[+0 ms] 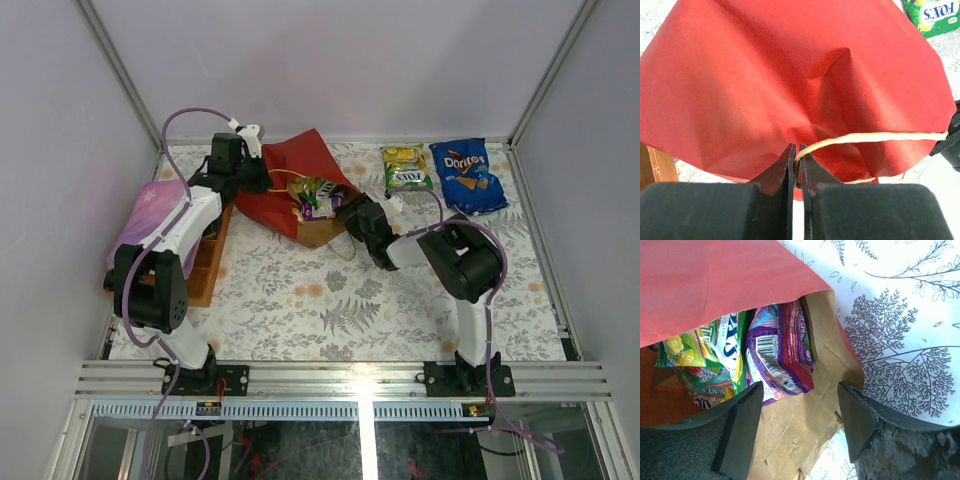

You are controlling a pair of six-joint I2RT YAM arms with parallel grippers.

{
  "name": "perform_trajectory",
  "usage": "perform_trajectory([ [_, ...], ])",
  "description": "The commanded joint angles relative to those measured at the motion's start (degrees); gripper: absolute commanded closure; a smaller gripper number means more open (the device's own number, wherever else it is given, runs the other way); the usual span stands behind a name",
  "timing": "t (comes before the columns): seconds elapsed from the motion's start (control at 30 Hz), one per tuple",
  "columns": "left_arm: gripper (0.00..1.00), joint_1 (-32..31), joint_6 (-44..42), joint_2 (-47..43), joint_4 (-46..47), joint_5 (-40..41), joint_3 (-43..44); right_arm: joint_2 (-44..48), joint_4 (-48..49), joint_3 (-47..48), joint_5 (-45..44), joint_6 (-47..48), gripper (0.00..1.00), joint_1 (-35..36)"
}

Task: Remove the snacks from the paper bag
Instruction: Take out the snack from the paper bag.

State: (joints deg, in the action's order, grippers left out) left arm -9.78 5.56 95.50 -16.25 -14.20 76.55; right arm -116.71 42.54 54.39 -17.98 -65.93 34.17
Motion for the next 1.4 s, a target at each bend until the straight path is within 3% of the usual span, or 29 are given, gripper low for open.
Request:
perform_trajectory([
  [0.0,0.96,1.0,-0.2,-1.2,1.9,1.4,-0.6,0.4,-0.2,-1.1,-3.0,-0.8,0.31,0.1],
  [0.17,0.96,1.2,-0.2,-1.5,1.8,1.8,-0.9,-2.5,1.4,1.5,-2.7,-1.1,0.34,0.1],
  [0.43,0.96,1.1,-0.3,-1.7,1.8,1.9,-1.0,-7.4,5.6,4.7,-2.5,-2.1,0.52,0.1],
  [0.7,0.95,1.5,-0.5,-1.7,1.7,2.4,-1.1,-3.4,9.1,0.5,-0.2,1.3,0.94,0.4],
  [0.77,0.96,1.5,-0.5,-1.6,1.8,2.4,-1.1,-0.4,9.2,-1.8,1.6,1.8,1.0,0.7],
  [1.03,0.96,1.8,-0.7,-1.4,1.3,3.5,-1.0,21.6,3.4,-16.9,11.2,9.2,1.0,3.0],
  [1.2,0.95,1.9,-0.6,-1.5,1.6,3.4,-1.2,42.2,-16.3,-22.3,10.4,19.7,1.0,3.0],
  [1.37,0.96,1.9,-0.6,-1.3,1.6,3.2,-1.0,58.8,-36.9,-20.1,0.0,31.4,1.0,2.9],
])
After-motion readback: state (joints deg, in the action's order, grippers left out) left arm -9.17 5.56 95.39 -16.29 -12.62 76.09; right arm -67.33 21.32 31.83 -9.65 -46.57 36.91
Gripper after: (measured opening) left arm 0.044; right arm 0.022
